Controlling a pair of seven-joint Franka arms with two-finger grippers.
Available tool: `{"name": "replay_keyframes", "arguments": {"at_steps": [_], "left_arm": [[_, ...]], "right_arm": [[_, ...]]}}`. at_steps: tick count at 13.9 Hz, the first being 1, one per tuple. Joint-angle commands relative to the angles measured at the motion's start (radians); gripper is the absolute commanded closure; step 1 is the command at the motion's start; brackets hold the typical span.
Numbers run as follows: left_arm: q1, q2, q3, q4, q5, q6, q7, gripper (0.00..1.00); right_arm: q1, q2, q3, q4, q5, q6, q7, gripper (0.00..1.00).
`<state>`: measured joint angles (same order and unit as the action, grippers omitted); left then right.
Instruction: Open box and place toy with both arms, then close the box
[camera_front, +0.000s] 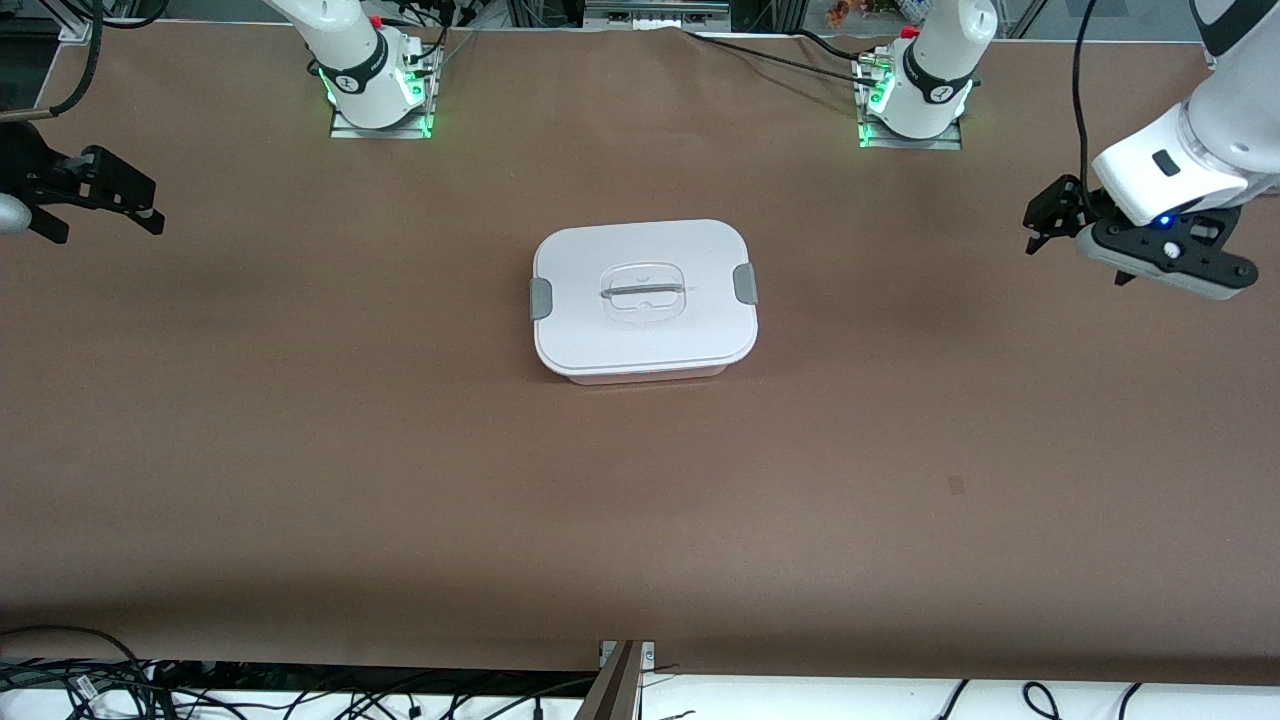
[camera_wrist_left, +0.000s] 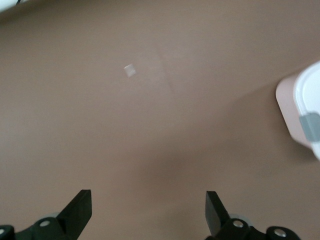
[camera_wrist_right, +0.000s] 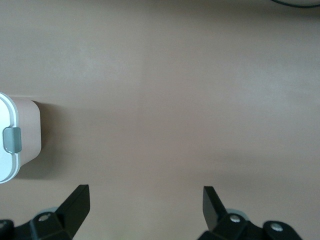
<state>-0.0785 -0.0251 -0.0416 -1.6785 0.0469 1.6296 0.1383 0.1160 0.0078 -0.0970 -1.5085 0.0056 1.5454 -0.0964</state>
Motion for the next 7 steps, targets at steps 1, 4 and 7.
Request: {"name": "replay_keyframes", "arguments": {"at_steps": [1, 4, 7], "left_arm": [[-0.010, -0.006, 0.015, -0.035, -0.057, 0.033, -0.156, 0.00], [0.002, 0.008, 0.019, -0.027, -0.064, 0.033, -0.166, 0.00], [0.002, 0.037, 0.017, 0.022, -0.058, 0.016, -0.169, 0.00]], "right_arm": [[-0.009, 0.006, 0.008, 0.017, -0.007, -0.004, 0.004, 0.00], [-0.009, 0.006, 0.006, 0.017, -0.007, -0.004, 0.006, 0.00], [-0.009, 0.006, 0.008, 0.017, -0.007, -0.002, 0.006, 0.00]]}}
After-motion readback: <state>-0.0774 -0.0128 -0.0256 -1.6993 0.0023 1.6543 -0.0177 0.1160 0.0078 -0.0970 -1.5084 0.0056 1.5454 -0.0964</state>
